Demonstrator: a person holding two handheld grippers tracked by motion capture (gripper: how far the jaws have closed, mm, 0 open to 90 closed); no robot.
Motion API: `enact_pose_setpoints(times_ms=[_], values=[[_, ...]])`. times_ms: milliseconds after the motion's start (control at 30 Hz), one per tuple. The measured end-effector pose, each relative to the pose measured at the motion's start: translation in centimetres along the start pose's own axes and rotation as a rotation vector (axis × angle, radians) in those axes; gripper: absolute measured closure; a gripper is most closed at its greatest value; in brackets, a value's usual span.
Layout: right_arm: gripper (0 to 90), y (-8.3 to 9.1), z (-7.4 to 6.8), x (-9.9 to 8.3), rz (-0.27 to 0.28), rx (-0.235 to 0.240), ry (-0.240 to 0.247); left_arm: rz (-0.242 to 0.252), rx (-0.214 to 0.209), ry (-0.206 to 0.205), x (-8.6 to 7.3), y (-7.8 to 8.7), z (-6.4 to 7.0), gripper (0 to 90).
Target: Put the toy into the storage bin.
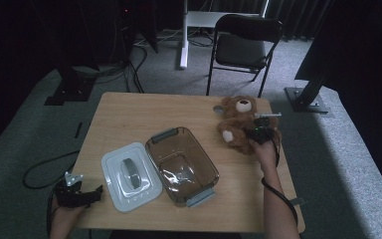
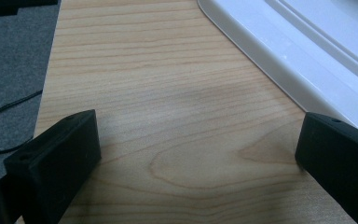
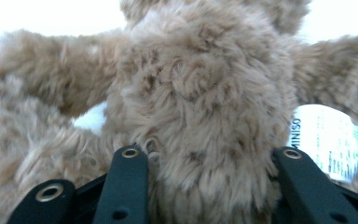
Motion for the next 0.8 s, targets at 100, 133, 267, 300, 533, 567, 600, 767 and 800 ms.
enact_pose_setpoints(times_ms=[100,133,267,300,533,567,600,767,800], values=[[64.5,0.7,-0.3,0.1,0.022,0.017,-0.009,0.000,-0.001,-0.001,0.0,0.0,0.0,0.6],[64.5,0.9,-0.5,0.0,0.026,0.017,-0.014,0.000,-0.001,-0.001,0.0,0.0,0.0,0.6],[64.5,2.2,-0.9,0.0,0.062,0.033,-0.028,0.000,-0.003,-0.002,0.0,0.0,0.0,0.6],[64.5,2.6,-1.1,0.1,0.069,0.039,-0.039,0.000,-0.003,-0.003,0.0,0.0,0.0,0.6],[64.5,7.0,-2.8,0.5,0.146,0.073,-0.016,0.000,-0.004,-0.003,0.0,0.0,0.0,0.6],[64.4,7.8,-3.2,0.6,0.158,0.080,-0.006,0.001,-0.004,-0.003,0.0,0.0,0.0,0.6],[64.4,8.6,-3.7,0.8,0.171,0.093,-0.002,0.000,-0.004,-0.003,0.0,0.0,0.0,0.6],[64.3,12.3,-6.3,1.7,0.235,0.208,0.030,0.000,-0.003,-0.003,0.0,0.0,0.0,0.6],[64.4,13.0,-7.0,1.9,0.250,0.222,0.045,0.001,-0.003,-0.003,0.0,0.0,0.0,0.6]])
Point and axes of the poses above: each handheld gripper's, and its own axes: y roughly backward along the jaws, x roughly out of its top, z roughly to its right, the point moved 5 cm from there along -y, roughly forward along the jaws
